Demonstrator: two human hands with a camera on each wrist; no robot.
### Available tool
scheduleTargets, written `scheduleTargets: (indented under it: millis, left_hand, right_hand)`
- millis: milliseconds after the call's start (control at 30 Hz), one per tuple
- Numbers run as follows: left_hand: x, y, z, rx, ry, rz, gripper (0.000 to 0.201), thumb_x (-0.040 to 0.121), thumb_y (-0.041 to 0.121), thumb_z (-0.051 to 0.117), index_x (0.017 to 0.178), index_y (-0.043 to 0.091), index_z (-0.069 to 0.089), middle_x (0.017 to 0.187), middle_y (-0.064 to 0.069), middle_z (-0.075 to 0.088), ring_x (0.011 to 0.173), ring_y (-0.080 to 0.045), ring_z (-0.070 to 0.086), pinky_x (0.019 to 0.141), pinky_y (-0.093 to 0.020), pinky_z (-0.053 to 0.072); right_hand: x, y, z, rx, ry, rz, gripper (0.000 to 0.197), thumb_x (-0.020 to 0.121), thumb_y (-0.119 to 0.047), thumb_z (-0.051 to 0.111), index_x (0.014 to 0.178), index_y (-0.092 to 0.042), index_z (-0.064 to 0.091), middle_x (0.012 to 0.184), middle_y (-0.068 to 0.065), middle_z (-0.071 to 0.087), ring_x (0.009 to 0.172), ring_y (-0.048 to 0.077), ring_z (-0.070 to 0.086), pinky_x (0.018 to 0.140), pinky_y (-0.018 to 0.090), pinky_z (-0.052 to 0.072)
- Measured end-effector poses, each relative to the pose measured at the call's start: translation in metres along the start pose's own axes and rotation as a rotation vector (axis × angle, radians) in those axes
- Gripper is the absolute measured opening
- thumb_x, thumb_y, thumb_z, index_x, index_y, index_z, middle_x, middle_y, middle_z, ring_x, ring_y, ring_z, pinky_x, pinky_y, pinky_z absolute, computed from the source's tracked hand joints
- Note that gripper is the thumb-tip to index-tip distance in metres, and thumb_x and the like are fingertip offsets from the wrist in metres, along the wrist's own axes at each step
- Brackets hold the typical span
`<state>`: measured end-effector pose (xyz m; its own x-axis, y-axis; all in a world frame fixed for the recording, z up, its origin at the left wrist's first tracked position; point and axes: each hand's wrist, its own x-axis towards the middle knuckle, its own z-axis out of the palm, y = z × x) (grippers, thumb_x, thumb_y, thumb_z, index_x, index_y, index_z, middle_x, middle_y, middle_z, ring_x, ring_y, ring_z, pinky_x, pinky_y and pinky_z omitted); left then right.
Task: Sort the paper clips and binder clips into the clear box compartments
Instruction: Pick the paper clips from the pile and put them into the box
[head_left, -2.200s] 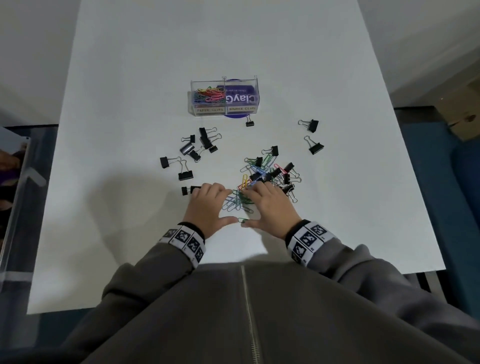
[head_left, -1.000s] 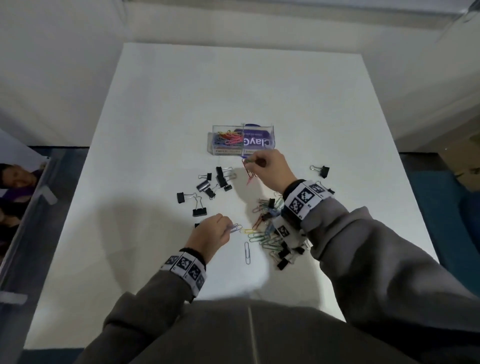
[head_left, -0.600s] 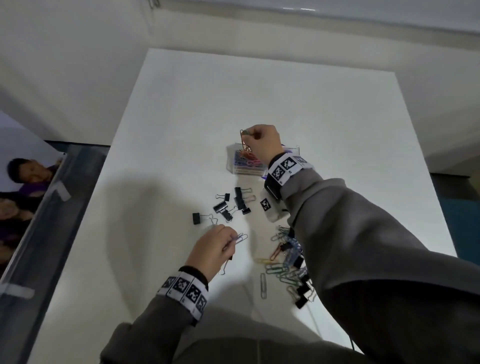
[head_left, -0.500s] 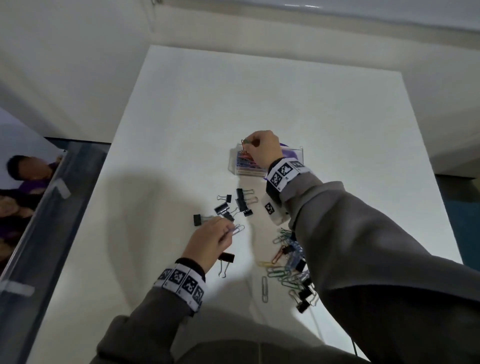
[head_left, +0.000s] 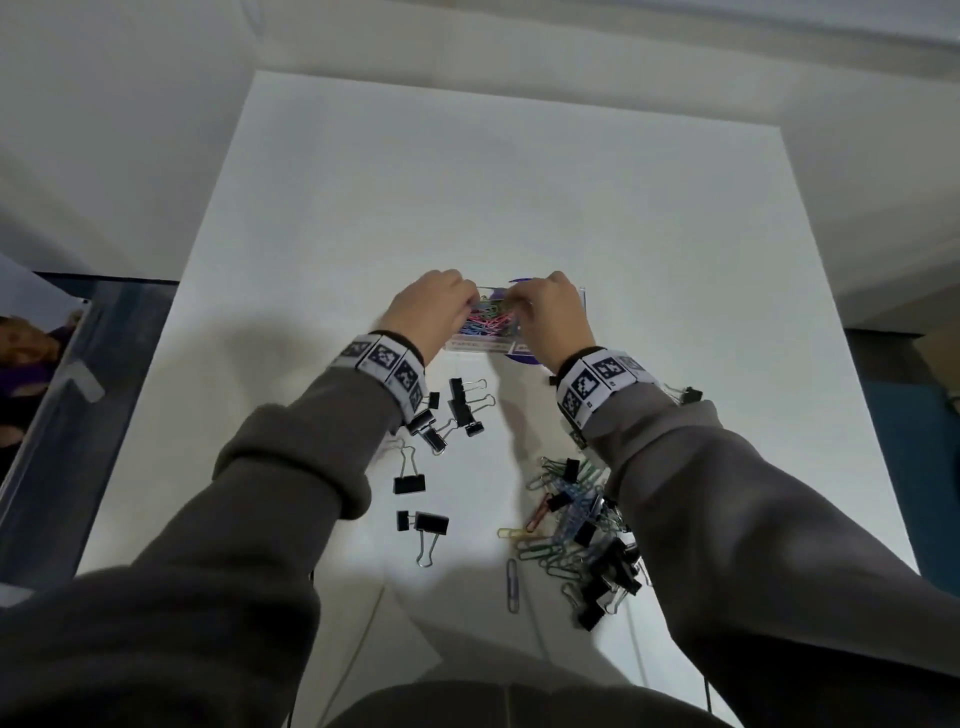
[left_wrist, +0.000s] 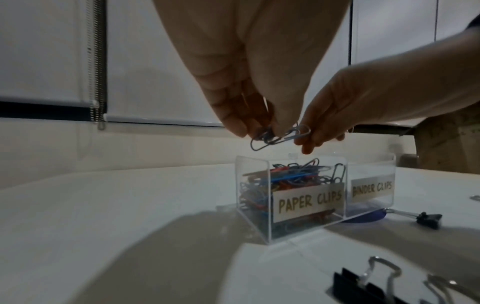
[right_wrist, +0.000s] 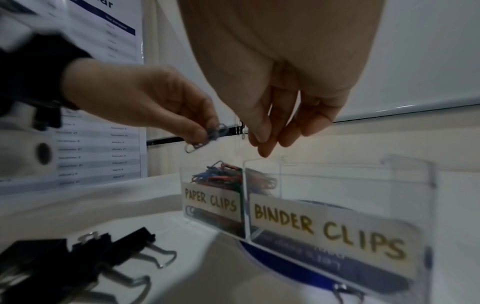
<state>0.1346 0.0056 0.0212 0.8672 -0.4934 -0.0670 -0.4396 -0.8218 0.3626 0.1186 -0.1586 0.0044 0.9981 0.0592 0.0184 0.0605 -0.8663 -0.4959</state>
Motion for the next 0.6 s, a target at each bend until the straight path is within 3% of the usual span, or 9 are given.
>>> scheduleTargets:
  millis: [100,200,300,367,433,500,600]
  left_hand:
    - [0.016,0.006,0.002,0.077,-0.070,-0.048,0.027,0.096,0.015,0.042,0.117,0.009,0.058,0.112,-0.013,0.060,0.106,-0.029,0.049,0.085,-0.040,0.043]
    - [0.012,0.006,0.004,0.052,0.008,-0.056,0.029,0.096,0.010,0.043,0.122,0.009,0.055,0.119,-0.012,0.058,0.111,-0.029,0.046,0.091,-0.036,0.038]
    - [-0.008,0.012,0.010,0.005,0.127,0.010,0.026,0.093,0.004,0.045,0.114,0.008,0.061,0.115,-0.012,0.060,0.104,-0.030,0.048,0.090,-0.037,0.038]
    - [-0.031,0.022,0.020,-0.015,0.133,0.065,0.022,0.091,0.006,0.047,0.103,0.007,0.066,0.105,-0.012,0.063,0.098,-0.032,0.052,0.083,-0.042,0.039]
    - [-0.062,0.033,0.038,-0.035,0.100,0.134,0.019,0.086,0.011,0.049,0.090,0.011,0.068,0.091,-0.009,0.067,0.086,-0.032,0.058,0.073,-0.038,0.042]
    - [-0.095,0.044,0.058,-0.055,0.058,0.205,0.019,0.083,0.024,0.050,0.087,0.015,0.067,0.086,-0.003,0.067,0.079,-0.026,0.060,0.069,-0.035,0.043]
    - [-0.134,0.063,0.079,-0.145,-0.203,0.186,0.034,0.080,0.038,0.062,0.108,0.018,0.062,0.104,0.001,0.063,0.094,-0.019,0.055,0.085,-0.034,0.041]
  right_hand:
    - [-0.012,0.005,-0.005,0.030,0.046,-0.011,0.027,0.085,-0.001,0.049,0.092,-0.012,0.073,0.089,0.010,0.074,0.088,0.036,0.053,0.078,0.040,0.042]
    - [-0.028,0.011,-0.008,0.051,0.063,-0.006,0.024,0.086,-0.002,0.051,0.093,-0.010,0.073,0.089,0.012,0.074,0.086,0.035,0.054,0.078,0.038,0.042]
    - [-0.056,0.019,-0.015,0.063,0.064,0.015,0.023,0.086,-0.001,0.050,0.092,-0.007,0.071,0.089,0.011,0.073,0.084,0.032,0.054,0.076,0.035,0.041]
    - [-0.083,0.026,-0.017,0.087,0.047,0.037,0.022,0.086,-0.001,0.051,0.093,-0.008,0.070,0.091,0.010,0.073,0.085,0.030,0.055,0.077,0.038,0.043]
    - [-0.112,0.032,-0.016,0.096,-0.023,0.068,0.022,0.086,-0.002,0.051,0.096,-0.010,0.070,0.095,0.007,0.073,0.088,0.028,0.055,0.081,0.039,0.045]
    - [-0.142,0.037,-0.015,0.087,-0.111,0.089,0.021,0.086,-0.002,0.053,0.096,-0.010,0.070,0.096,0.007,0.073,0.089,0.029,0.054,0.082,0.040,0.046]
    - [-0.181,0.039,-0.014,0.036,-0.214,0.069,0.019,0.083,-0.002,0.057,0.092,-0.011,0.072,0.090,0.010,0.072,0.087,0.032,0.055,0.080,0.044,0.047]
